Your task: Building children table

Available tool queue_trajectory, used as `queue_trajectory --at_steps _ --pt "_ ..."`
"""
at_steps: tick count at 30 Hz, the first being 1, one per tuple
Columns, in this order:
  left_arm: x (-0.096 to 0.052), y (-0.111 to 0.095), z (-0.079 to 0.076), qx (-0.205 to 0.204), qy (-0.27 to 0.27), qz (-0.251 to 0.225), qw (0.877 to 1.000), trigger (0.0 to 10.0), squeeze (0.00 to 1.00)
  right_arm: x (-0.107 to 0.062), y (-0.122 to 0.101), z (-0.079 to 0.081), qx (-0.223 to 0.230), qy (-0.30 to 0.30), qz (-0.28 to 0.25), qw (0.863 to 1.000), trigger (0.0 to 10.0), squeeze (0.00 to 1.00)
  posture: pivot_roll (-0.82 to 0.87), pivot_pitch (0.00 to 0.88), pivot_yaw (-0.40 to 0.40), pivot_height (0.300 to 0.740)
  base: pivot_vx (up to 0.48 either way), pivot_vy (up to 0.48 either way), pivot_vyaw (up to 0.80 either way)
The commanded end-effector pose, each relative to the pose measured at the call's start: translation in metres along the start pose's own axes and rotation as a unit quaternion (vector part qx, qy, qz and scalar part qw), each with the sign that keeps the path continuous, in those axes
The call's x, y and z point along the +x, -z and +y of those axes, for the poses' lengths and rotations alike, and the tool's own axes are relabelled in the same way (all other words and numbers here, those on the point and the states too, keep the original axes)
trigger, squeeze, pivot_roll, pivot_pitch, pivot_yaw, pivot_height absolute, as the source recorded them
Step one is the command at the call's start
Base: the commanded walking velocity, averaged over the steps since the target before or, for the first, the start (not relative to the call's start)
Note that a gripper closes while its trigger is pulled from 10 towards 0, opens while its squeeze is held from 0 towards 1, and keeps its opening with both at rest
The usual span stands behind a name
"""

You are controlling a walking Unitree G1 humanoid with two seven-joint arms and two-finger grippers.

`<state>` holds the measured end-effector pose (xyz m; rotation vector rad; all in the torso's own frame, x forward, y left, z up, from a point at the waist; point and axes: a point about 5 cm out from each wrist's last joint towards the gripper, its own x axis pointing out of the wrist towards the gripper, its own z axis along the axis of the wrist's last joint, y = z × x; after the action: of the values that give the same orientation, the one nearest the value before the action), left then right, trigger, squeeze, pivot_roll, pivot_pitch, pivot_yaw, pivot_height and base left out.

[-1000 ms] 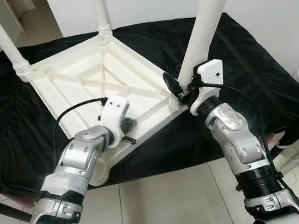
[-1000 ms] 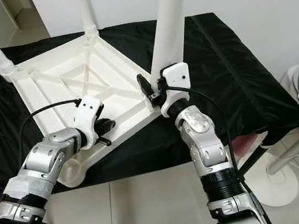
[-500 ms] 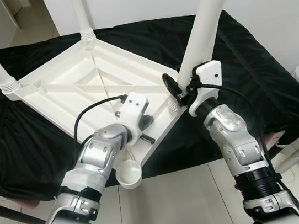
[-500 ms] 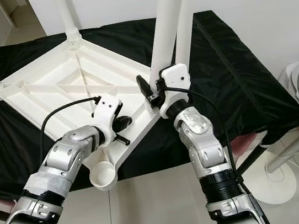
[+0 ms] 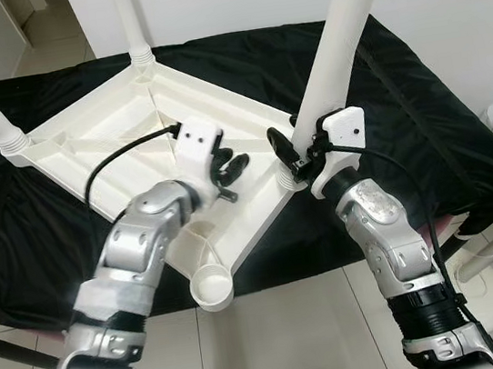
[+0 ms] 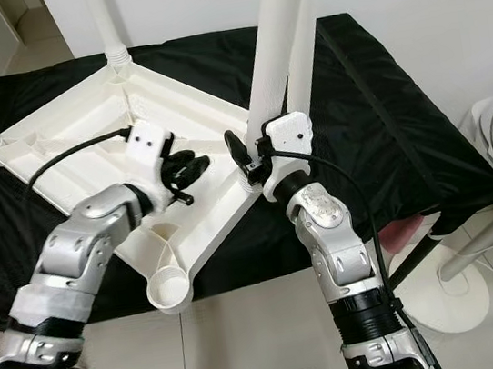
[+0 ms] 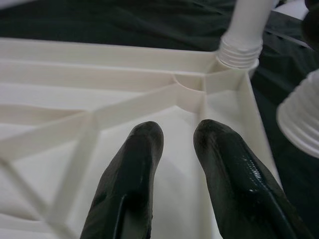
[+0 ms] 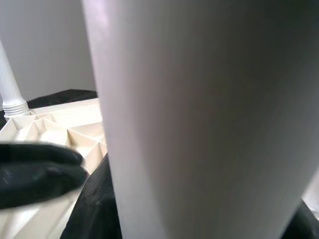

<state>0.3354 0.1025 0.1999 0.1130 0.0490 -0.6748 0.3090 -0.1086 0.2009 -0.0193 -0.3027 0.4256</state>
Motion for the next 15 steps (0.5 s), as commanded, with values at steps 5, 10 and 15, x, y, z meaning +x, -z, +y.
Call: queue_trajectory --at_steps 5,10,15 --pt "-0.025 0.003 0.008 0.045 0.094 -0.008 0.995 10.0 0.0 -0.003 -0.001 -0.001 -0.002 0.0 0.0 1.0 10.0 0.0 -0.06 0.075 0.065 0.74 0.0 0.0 0.0" --pt "-0.046 0.023 0.007 0.053 0.183 0.057 0.98 10.0 0.0 -0.003 -0.002 0.001 -0.001 -0.008 -0.002 1.0 10.0 0.0 -0.05 0.069 0.058 0.74 0.0 0.0 0.0" --pt "-0.059 0.028 0.008 0.061 0.229 0.077 0.968 10.0 0.0 -0.006 -0.002 0.001 -0.002 -0.009 -0.002 1.0 10.0 0.0 -0.05 0.068 0.056 0.74 0.0 0.0 0.0"
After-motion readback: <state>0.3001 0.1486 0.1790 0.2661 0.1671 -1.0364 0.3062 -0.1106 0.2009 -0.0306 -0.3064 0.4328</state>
